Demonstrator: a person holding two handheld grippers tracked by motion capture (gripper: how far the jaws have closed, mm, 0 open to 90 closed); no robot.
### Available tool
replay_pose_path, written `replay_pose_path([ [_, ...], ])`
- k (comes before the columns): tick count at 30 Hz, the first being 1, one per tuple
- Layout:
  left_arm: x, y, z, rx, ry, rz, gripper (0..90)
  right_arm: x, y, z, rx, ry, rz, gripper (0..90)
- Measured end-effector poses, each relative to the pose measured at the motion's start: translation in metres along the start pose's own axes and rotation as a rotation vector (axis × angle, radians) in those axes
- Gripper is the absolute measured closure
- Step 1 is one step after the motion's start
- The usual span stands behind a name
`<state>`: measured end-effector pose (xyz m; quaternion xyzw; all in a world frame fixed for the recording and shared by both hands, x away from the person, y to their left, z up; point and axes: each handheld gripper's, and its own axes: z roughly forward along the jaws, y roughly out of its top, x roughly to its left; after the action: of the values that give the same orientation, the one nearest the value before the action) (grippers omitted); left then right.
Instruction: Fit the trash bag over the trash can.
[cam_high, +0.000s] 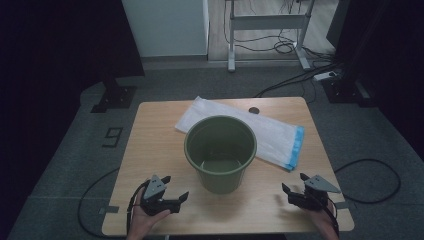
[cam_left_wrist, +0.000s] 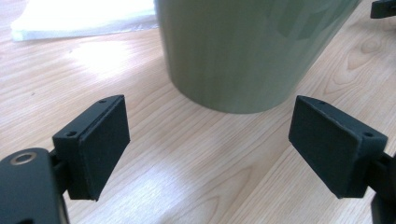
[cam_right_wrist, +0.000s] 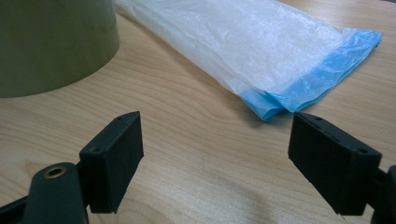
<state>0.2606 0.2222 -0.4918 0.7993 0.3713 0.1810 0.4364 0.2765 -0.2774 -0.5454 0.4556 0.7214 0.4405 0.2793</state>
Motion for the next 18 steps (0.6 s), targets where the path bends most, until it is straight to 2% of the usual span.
replay_pose_path([
  [4,0.01,-0.005,-0.001,0.0,0.009,-0.039,13.1,0.003,0.006,0.003,-0.006,-0.011,-0.004,17.4],
  [6,0.016,-0.008,-0.003,-0.01,0.003,-0.067,13.1,0.006,0.012,0.006,-0.019,0.002,-0.006,17.3],
  [9,0.024,-0.012,-0.002,-0.004,0.011,-0.089,13.9,0.01,0.023,0.015,-0.016,-0.002,-0.01,17.8],
  [11,0.025,-0.016,-0.001,0.011,0.015,-0.095,13.9,0.012,0.03,0.026,0.006,-0.005,-0.037,18.4],
  [14,0.025,-0.02,0.002,0.039,0.037,-0.08,13.7,0.012,0.042,0.046,0.024,0.01,-0.081,24.5],
  [18,0.026,-0.022,0.002,0.03,0.039,-0.094,13.8,0.01,0.056,0.07,0.078,0.014,-0.097,25.6],
])
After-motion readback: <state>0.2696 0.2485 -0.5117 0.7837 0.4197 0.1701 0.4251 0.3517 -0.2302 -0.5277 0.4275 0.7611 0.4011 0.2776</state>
